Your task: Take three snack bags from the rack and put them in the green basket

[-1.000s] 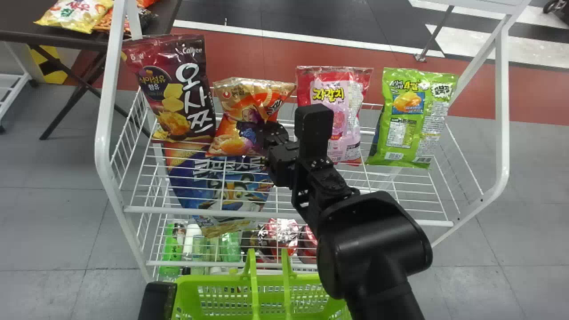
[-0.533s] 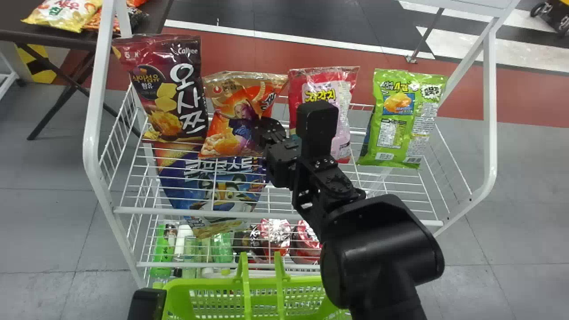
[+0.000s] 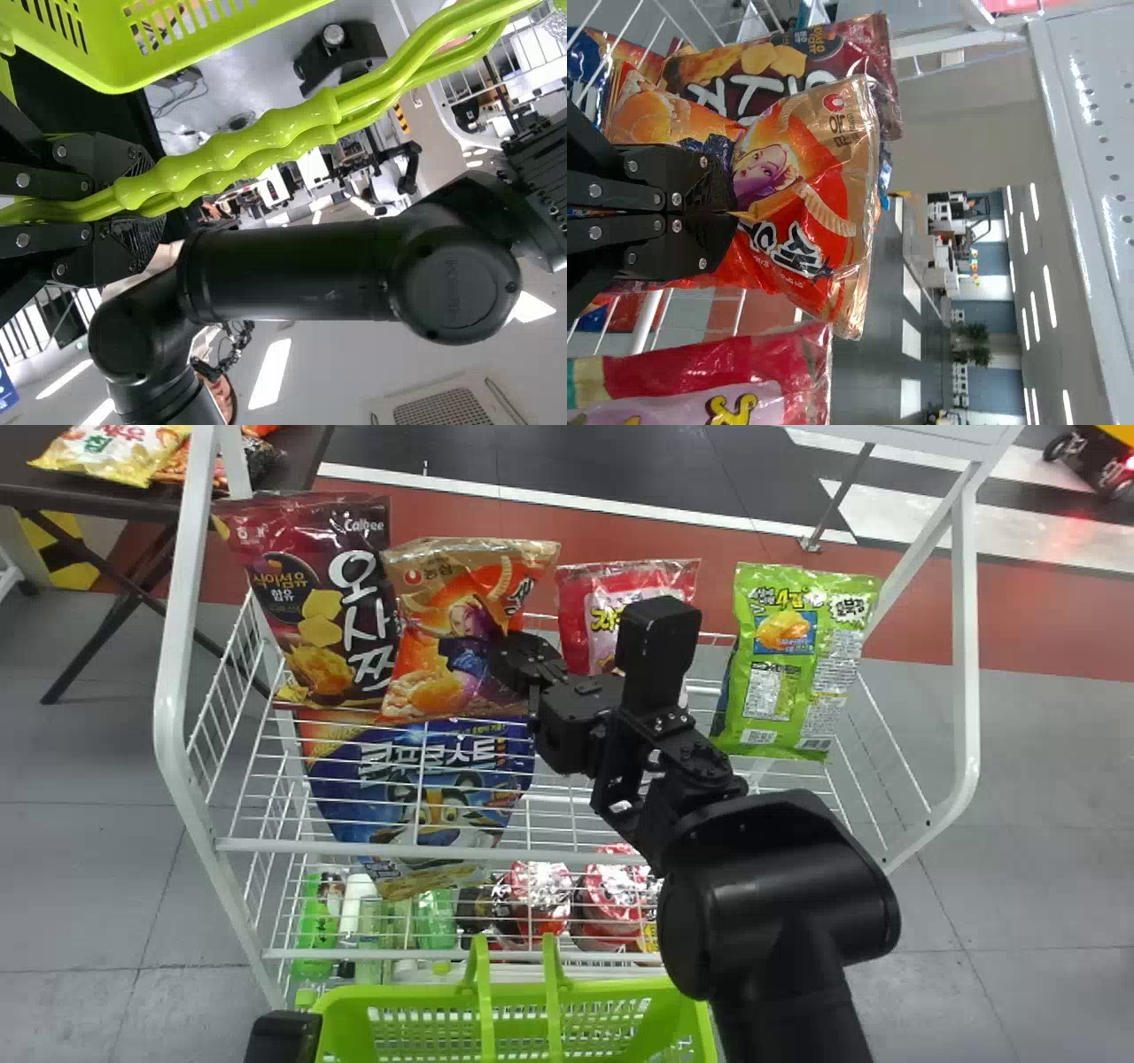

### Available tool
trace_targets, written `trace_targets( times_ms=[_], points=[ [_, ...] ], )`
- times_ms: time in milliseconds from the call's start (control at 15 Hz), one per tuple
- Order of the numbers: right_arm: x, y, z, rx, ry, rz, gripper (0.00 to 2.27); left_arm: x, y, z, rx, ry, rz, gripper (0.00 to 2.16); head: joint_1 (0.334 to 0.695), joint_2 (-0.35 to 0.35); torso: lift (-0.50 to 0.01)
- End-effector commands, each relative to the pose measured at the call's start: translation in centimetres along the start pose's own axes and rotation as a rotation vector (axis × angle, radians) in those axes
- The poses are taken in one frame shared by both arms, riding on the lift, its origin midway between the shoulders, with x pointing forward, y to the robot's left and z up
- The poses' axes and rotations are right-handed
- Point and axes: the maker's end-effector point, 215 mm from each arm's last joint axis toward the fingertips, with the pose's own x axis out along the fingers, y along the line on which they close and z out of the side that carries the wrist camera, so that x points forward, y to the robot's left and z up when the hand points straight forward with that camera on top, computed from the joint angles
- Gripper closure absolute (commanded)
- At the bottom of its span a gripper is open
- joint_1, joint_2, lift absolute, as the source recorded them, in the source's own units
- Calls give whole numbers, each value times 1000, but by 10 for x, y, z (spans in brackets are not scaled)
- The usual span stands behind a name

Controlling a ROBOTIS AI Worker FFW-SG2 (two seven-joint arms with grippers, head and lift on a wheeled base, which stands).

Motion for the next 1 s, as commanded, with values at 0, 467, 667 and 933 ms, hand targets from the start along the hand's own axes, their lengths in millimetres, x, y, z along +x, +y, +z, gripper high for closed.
trace_targets(
  times_ms=[0, 467, 667, 933],
  points=[
    [1, 9, 1, 5, -1, 34, 2074, 0, -2, -2, 3, 1, 3, 1872, 695, -226, -7],
    [-86, 28, 21, 49, -26, 31, 2078, -3, 1, 1, 8, -4, 19, 1872, 695, -228, -7],
    [-150, -9, 23, 80, 34, -37, 2074, -5, 6, 8, 16, -12, 33, 1872, 695, -285, -7],
    [-222, -42, -2, 100, 163, -110, 2074, -7, 17, 18, 28, -15, 60, 1872, 695, -350, -7]
  ],
)
